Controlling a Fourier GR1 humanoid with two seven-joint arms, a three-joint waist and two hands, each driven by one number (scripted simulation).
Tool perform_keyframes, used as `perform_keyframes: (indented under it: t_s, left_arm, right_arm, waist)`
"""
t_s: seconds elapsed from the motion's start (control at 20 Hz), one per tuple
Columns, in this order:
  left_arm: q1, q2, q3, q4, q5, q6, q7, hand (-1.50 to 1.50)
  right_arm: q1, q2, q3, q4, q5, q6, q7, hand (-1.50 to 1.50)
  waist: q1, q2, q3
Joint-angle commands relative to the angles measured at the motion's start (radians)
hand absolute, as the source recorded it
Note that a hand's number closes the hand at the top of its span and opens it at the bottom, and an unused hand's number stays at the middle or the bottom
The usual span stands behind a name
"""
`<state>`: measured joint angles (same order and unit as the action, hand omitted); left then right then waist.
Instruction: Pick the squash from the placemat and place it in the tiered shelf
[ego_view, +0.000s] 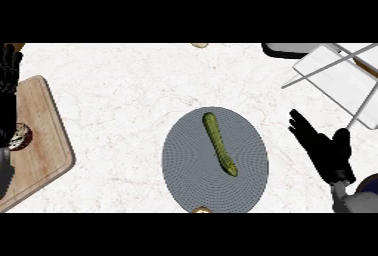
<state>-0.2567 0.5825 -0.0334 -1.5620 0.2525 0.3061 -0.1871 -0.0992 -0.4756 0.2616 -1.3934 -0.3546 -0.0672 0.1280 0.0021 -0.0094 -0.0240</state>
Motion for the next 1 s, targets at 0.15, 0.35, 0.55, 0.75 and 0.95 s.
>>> perform_keyframes:
  t_s: [0.15, 0.35, 0.55, 0.75, 0.95]
  left_arm:
    - [0.179, -0.103, -0.093, 0.125, 0.09, -0.051, 0.186, 0.0]
    - [0.221, -0.19, -0.172, 0.216, 0.139, -0.075, 0.308, 0.0]
    - [0.201, -0.157, -0.173, 0.186, 0.17, -0.131, 0.425, 0.0]
    - [0.155, -0.203, -0.175, 0.238, 0.146, -0.102, 0.436, 0.0]
    - [0.195, -0.198, -0.167, 0.227, 0.125, -0.097, 0.424, 0.0]
  right_arm:
    - [-0.127, -0.069, -0.131, -0.069, 0.028, -0.008, -0.158, 1.5]
    - [-0.114, -0.199, -0.102, 0.067, 0.241, -0.113, -0.082, 1.5]
    - [-0.17, -0.037, -0.159, 0.264, 0.11, -0.01, -0.267, -1.5]
    - [-0.18, -0.11, -0.144, 0.271, 0.113, 0.187, -0.362, -1.5]
    - [-0.177, -0.139, -0.09, 0.146, 0.107, 0.29, -0.262, -1.5]
  waist:
    - [0.0, 0.011, 0.024]
    - [-0.003, 0.032, 0.021]
    - [0.017, 0.016, 0.027]
    - [0.005, 0.014, 0.025]
    - [0.001, 0.009, 0.024]
